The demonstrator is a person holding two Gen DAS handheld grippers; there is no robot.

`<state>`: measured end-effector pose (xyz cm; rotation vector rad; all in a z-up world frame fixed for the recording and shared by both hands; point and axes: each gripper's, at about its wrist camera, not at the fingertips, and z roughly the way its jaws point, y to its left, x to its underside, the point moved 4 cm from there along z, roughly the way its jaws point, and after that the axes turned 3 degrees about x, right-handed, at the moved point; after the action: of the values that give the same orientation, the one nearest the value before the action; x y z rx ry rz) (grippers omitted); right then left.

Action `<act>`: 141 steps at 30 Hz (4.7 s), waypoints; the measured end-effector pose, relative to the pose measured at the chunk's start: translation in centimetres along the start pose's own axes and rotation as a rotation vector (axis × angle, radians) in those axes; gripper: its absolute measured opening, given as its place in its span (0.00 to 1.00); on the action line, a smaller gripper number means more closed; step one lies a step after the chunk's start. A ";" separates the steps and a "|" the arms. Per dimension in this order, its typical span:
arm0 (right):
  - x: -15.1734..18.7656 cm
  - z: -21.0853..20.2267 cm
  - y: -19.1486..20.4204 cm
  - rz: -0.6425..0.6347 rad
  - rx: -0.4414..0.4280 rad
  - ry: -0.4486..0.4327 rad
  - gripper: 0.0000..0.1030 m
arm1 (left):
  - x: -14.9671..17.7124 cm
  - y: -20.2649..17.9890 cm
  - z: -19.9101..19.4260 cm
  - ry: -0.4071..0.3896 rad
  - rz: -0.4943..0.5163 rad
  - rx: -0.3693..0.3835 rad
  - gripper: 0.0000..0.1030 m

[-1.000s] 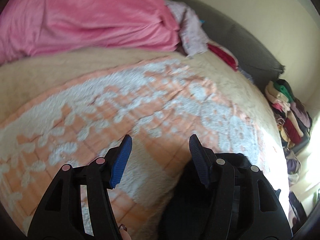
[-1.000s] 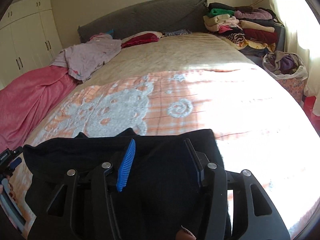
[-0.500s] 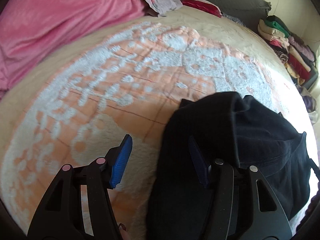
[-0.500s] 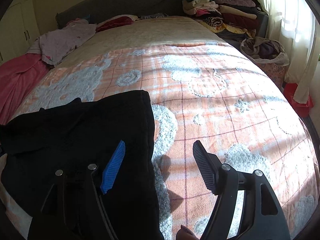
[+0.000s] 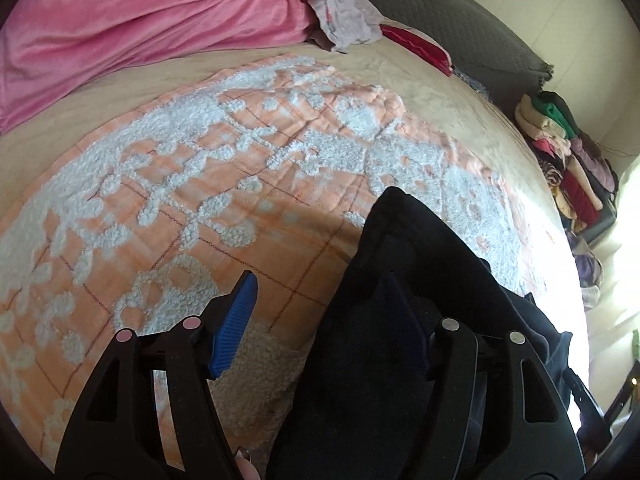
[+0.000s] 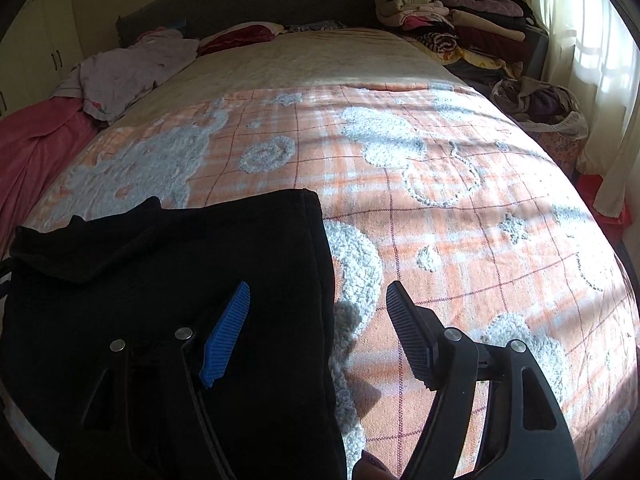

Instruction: Fold small clothes

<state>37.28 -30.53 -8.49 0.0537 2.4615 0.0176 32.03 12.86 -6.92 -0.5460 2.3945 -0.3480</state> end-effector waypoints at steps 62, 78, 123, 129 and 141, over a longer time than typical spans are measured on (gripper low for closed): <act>8.3 -9.2 -2.8 0.185 -0.319 -0.030 0.08 | 9.9 0.6 -5.7 0.114 0.133 0.159 0.10; 10.1 -9.8 -3.7 0.127 -0.144 -0.050 0.41 | 10.1 0.9 -8.1 0.003 0.200 0.027 0.37; 10.1 -17.0 12.0 -0.203 -0.252 -0.203 0.91 | 10.3 -2.1 -10.2 -0.141 0.367 -0.026 0.91; 8.2 -11.1 16.2 -0.251 -0.270 -0.077 0.91 | 10.3 -2.0 -9.3 -0.107 0.367 -0.039 0.91; 3.5 -1.8 20.0 -0.204 -0.245 0.057 0.92 | 8.1 -0.7 -8.0 -0.107 0.315 -0.071 0.91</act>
<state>34.18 -10.42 -8.76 -0.3075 2.4909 0.2341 21.42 9.30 -4.96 -0.2060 2.3467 -0.0928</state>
